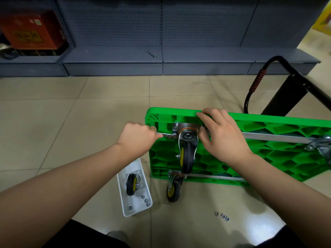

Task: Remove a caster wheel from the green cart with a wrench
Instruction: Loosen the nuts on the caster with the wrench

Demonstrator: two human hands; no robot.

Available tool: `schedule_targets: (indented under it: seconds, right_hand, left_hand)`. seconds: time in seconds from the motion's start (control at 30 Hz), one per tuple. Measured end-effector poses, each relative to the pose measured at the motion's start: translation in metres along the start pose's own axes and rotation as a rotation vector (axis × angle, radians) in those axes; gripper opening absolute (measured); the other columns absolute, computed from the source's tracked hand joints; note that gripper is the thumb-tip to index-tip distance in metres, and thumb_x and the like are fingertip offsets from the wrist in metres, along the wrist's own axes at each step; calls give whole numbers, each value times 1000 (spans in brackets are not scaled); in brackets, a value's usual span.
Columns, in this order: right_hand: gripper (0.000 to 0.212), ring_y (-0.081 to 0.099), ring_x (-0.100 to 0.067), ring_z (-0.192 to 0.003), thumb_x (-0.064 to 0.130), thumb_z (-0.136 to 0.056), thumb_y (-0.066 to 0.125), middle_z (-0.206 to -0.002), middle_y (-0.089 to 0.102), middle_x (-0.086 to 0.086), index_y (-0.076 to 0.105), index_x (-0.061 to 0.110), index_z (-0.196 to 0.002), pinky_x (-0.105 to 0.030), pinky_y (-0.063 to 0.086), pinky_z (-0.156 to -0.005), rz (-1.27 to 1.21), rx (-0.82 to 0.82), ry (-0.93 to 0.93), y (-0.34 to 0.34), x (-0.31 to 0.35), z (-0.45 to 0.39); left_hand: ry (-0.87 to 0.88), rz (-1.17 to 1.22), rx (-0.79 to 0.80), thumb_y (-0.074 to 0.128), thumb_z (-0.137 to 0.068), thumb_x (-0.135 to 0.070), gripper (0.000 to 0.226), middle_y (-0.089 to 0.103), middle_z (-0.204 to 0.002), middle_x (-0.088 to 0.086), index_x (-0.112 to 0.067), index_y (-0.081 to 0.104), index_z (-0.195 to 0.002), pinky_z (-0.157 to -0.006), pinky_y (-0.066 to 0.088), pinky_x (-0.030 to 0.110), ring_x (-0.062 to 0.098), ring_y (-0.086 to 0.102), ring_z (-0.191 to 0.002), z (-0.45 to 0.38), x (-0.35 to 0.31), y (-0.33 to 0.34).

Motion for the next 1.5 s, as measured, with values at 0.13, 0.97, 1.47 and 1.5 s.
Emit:
schedule_targets:
  seconds: [0.13,0.97,1.47,1.5]
  right_hand:
    - [41,55,-36,-114,15,-91,56,-126,59,-14,61,2,-130,-45,47,-99,-2,-9,-4,1,2,4]
    - [45,55,-38,-105,21,-88,57,-124,59,-16,61,1,-128,-47,47,-93,51,-27,50,2,11,5]
    - [48,54,-38,-106,24,-88,56,-125,58,-16,60,1,-130,-46,46,-95,58,-16,65,3,13,7]
    - [48,54,-38,-107,24,-88,56,-125,58,-17,60,1,-130,-46,46,-95,57,-17,66,2,13,7]
  left_hand:
    - [-20,72,-33,79,-81,-47,50,48,-41,0,-17,51,-53,-53,21,22,19,47,-34,3,1,4]
    - [-440,595,172,21,-98,-65,56,43,-56,-8,-23,42,-68,-75,29,37,24,49,-60,41,-20,73]
    - [-554,784,202,38,-104,-53,51,48,-59,-3,-24,35,-62,-79,30,37,23,50,-67,46,-26,75]
    - [-559,798,198,38,-104,-53,50,48,-58,-3,-24,35,-62,-80,31,38,23,50,-67,47,-27,76]
Point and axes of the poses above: each hand's wrist, its own z-axis away from the middle knuckle, its own y-axis out of the palm, x = y × z, the point moved 6 cm from there along -z, towards the middle knuckle
